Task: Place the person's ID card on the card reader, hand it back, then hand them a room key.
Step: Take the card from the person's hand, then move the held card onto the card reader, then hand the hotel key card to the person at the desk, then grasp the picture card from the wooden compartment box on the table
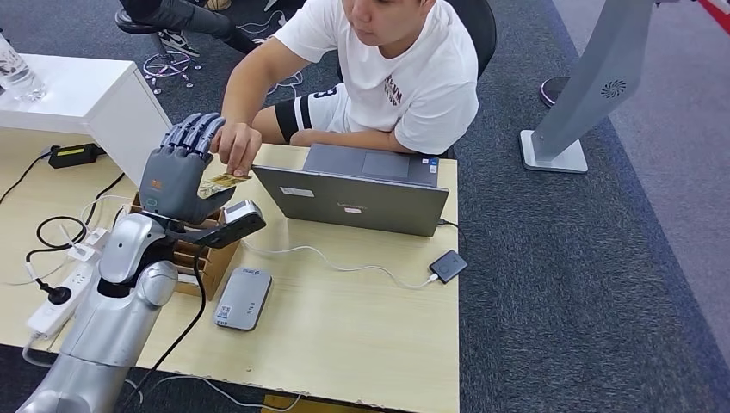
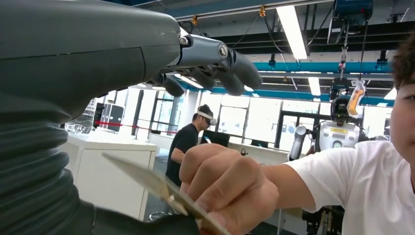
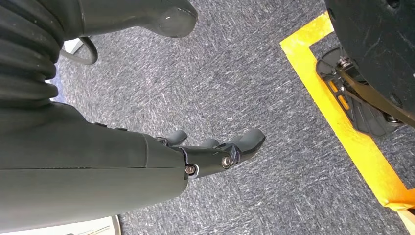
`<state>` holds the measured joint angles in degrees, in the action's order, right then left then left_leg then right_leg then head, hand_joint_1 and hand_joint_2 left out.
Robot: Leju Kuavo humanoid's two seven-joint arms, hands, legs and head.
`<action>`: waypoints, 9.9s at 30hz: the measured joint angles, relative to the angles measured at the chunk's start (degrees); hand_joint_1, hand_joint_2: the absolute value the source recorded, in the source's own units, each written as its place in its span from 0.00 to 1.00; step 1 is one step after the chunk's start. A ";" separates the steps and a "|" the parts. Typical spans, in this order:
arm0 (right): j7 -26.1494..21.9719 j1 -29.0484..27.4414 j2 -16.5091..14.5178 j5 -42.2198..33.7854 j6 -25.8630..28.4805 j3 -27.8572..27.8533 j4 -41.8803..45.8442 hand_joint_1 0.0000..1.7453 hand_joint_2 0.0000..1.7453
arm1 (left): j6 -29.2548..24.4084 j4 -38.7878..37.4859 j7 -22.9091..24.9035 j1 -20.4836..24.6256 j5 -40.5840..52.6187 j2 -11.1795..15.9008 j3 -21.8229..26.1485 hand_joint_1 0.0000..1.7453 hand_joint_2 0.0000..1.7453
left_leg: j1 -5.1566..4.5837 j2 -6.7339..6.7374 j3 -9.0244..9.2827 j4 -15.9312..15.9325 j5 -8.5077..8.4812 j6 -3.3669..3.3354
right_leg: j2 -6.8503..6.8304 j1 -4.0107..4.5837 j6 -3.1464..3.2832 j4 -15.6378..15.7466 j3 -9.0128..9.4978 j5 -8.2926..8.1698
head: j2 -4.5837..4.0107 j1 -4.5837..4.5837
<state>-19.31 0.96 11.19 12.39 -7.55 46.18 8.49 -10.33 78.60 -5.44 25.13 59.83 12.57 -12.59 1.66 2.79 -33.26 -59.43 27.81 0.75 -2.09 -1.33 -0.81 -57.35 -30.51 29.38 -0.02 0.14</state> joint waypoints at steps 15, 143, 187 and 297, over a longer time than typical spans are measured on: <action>0.35 -0.01 0.01 -0.18 0.45 0.09 0.07 0.00 1.00 | 0.80 0.00 0.04 -0.02 -1.54 0.64 -0.26 1.00 1.00 | 0.00 0.00 0.00 0.00 0.00 0.00 | 0.00 0.00 0.00 0.00 0.00 0.00 | 0.00 -0.01; 5.10 -0.97 -0.37 -6.16 0.47 -4.79 0.21 0.00 1.00 | 6.90 3.30 7.62 -28.28 7.27 5.49 -1.27 1.00 1.00 | -0.01 -0.02 -0.06 0.02 0.03 -0.04 | -0.03 0.00 -0.02 0.01 0.02 0.02 | 0.00 0.00; 4.73 3.04 -0.73 -1.96 -3.47 -3.56 1.19 0.00 1.00 | -28.95 -16.93 -3.65 14.24 7.58 -4.56 1.91 1.00 1.00 | -0.02 -0.13 -0.21 -0.12 -0.35 -0.19 | -0.12 -0.01 -0.15 -0.01 -0.06 -0.35 | 0.00 0.00; 6.64 -1.36 -1.40 -8.55 -3.16 -8.17 0.19 0.00 1.00 | 9.91 11.45 3.75 -28.97 10.69 16.68 3.56 0.00 1.00 | -0.06 -0.13 -0.32 -0.04 -0.17 -0.14 | -0.12 -0.04 -0.23 0.01 -0.17 -0.11 | 0.00 -0.03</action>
<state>-12.67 -0.39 9.79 3.85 -10.71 38.01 8.68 -0.42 90.05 -1.69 -3.85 70.53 29.25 -9.03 1.60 2.66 -33.58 -59.47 27.64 0.61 -2.20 -1.37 -1.04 -57.33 -30.67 29.27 -0.02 0.10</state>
